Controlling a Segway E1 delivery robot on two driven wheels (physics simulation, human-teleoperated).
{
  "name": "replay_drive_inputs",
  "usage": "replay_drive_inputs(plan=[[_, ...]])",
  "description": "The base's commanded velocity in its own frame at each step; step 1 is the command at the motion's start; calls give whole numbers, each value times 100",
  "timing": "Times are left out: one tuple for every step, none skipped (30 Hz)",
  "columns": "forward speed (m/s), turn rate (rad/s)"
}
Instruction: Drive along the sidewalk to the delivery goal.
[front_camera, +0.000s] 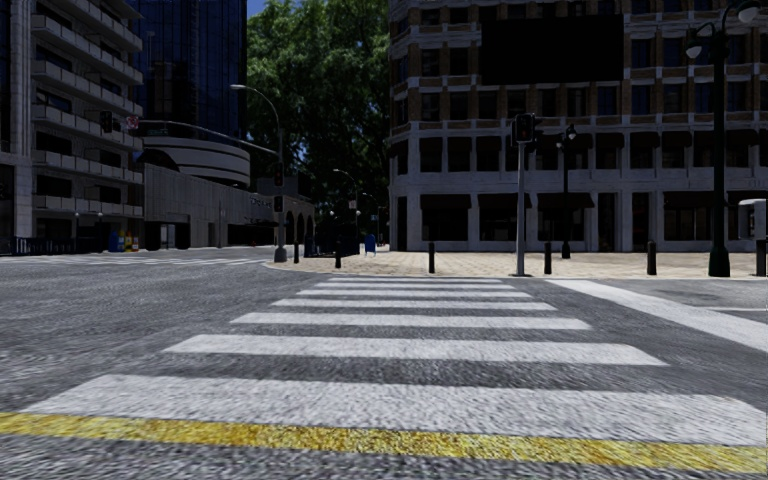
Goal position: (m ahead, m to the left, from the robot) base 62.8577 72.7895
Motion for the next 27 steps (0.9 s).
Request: replay_drive_inputs(plan=[[200,0],[200,0],[200,0],[200,0],[200,0],[200,0],[200,0],[200,0],[200,0],[200,0],[200,0],[200,0],[200,0],[200,0],[200,0],[200,0],[200,0],[200,0],[200,0],[200,0],[200,0],[200,0],[200,0],[200,0],[200,0],[200,0],[200,0]])
